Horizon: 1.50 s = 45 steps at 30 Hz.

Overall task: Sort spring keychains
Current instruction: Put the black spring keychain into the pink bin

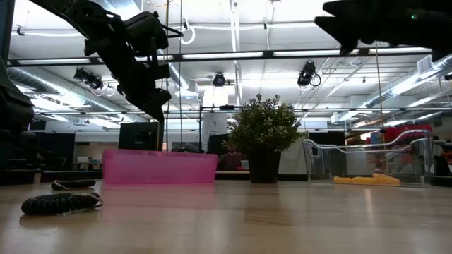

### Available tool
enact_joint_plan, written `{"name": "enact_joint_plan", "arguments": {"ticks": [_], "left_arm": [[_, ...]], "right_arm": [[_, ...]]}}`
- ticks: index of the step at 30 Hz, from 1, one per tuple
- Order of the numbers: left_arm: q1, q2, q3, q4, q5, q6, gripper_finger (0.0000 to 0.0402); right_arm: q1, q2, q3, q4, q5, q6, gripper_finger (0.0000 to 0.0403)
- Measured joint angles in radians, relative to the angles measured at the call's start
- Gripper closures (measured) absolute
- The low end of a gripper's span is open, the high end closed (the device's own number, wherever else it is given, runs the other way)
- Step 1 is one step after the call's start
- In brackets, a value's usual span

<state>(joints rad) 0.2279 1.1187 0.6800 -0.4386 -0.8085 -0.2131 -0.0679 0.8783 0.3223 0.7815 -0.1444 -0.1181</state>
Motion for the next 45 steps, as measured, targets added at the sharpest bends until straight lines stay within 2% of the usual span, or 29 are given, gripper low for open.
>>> {"name": "enact_joint_plan", "arguments": {"ticks": [3, 8, 17, 23, 30, 40, 45], "left_arm": [[0.000, 0.000, 0.000, 0.000, 0.000, 0.000, 0.0252], [0.000, 0.000, 0.000, -0.001, 0.001, 0.000, 0.0252], [-0.001, 0.000, 0.000, -0.002, 0.009, -0.011, 0.0252], [-0.001, 0.000, 0.000, 0.002, 0.040, -0.011, 0.0252], [-0.002, 0.000, 0.000, 0.016, 0.054, -0.012, 0.0252], [-0.003, 0.000, 0.000, 0.016, 0.055, -0.017, 0.0252], [-0.003, 0.000, 0.000, 0.015, 0.099, -0.019, 0.0252]], "right_arm": [[-0.017, -0.063, -0.084, 0.111, 0.021, 0.011, 0.0204], [-0.003, -0.156, -0.196, 0.229, 0.153, -0.006, 0.0204], [0.006, -0.320, -0.299, 0.250, 0.161, -0.015, 0.0204], [0.006, -0.397, -0.306, 0.170, 0.193, -0.009, 0.0204], [0.002, -0.405, -0.306, -0.031, 0.214, -0.016, 0.0204], [0.001, -0.409, -0.306, -0.277, 0.209, -0.109, 0.0204], [-0.021, -0.470, -0.305, -0.373, 0.218, -0.097, 0.0204]]}}
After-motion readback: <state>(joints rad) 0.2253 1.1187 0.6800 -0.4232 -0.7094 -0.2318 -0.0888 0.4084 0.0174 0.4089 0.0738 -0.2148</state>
